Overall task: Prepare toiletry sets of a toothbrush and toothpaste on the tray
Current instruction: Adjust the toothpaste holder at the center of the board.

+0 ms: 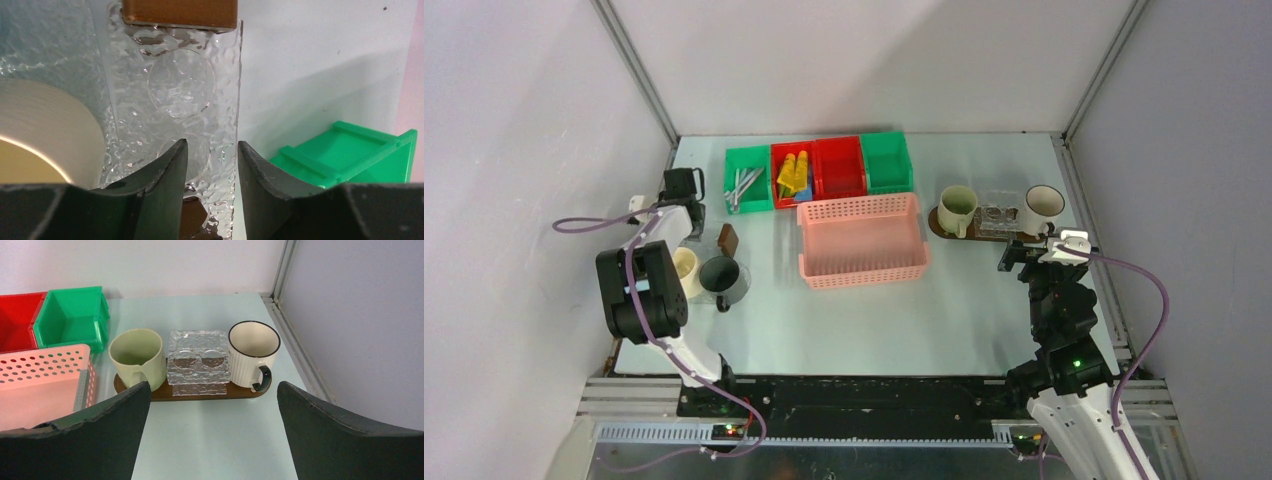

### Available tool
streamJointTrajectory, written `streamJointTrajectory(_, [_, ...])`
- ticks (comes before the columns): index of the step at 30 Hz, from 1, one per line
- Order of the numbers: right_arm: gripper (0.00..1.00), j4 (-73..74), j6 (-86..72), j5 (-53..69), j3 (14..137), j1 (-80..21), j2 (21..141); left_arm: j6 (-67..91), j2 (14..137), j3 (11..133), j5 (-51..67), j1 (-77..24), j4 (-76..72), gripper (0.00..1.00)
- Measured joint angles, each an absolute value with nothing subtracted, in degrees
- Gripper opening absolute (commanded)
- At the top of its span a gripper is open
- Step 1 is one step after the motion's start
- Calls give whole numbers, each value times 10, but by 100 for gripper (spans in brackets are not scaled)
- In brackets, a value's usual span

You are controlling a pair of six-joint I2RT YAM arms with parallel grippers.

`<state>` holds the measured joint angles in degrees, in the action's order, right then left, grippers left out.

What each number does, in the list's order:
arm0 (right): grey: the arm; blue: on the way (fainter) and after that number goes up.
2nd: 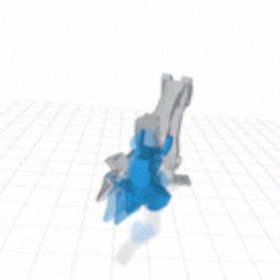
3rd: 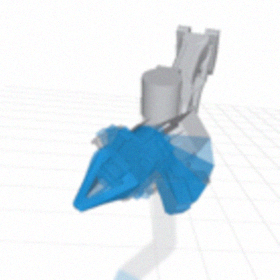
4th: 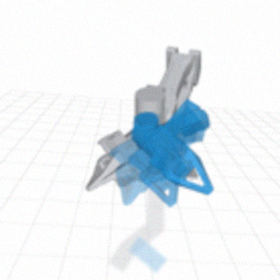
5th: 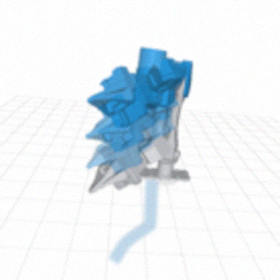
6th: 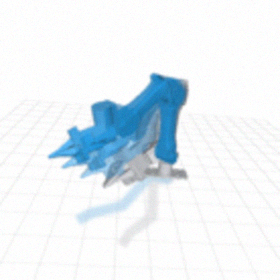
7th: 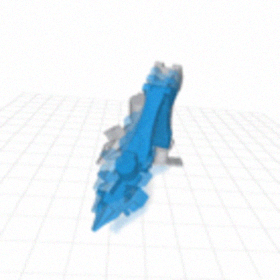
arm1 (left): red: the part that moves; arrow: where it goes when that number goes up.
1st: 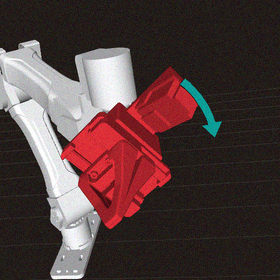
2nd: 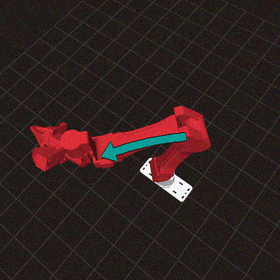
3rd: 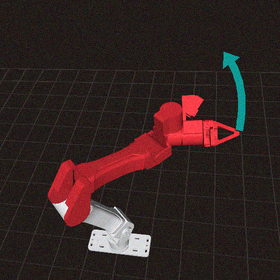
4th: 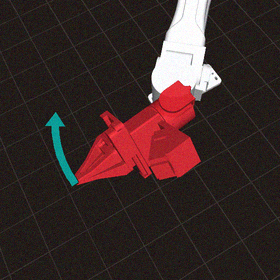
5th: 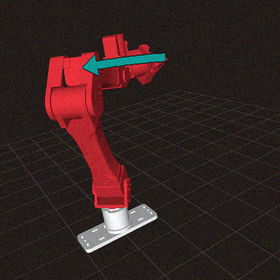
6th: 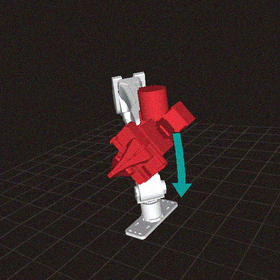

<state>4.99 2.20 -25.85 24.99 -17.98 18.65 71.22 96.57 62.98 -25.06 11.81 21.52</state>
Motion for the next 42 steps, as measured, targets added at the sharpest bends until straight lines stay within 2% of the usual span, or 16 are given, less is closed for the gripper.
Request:
streamJointTrajectory(18, [99, 50, 22, -258, 250, -179, 186, 787, 949, 625, -269, 126, 253, 49])
streamJointTrajectory(23, [99, 50, 22, -258, 250, -179, 186, 795, 949, 625, -272, 130, 254, 62])
streamJointTrajectory(33, [100, 50, 22, -258, 250, -179, 186, 743, 945, 645, -272, 131, 247, 76])
streamJointTrajectory(38, [99, 50, 22, -257, 250, -179, 185, 688, 912, 662, -270, 124, 245, 82])
streamJointTrajectory(42, [99, 50, 22, -257, 250, -179, 180, 639, 867, 662, -270, 105, 246, 82])
